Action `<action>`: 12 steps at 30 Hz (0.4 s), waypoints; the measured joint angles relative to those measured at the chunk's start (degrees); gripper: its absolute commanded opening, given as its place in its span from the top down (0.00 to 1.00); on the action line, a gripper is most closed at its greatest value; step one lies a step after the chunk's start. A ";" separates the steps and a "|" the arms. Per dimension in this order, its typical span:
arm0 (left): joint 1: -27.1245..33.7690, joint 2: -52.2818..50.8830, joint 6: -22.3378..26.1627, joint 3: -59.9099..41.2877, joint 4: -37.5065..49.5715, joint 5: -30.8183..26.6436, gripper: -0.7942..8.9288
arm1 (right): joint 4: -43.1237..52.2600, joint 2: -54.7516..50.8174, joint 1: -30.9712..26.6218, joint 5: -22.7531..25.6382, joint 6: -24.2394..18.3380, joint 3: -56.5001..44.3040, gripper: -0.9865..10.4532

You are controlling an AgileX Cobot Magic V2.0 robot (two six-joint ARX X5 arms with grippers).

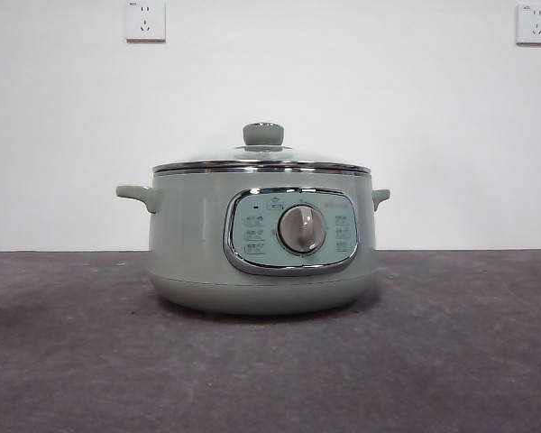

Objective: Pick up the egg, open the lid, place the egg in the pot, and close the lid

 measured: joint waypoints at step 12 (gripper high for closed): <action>0.37 -16.06 -7.08 -22.60 3.96 -10.08 0.92 | 0.02 0.02 0.00 0.00 0.00 0.00 0.91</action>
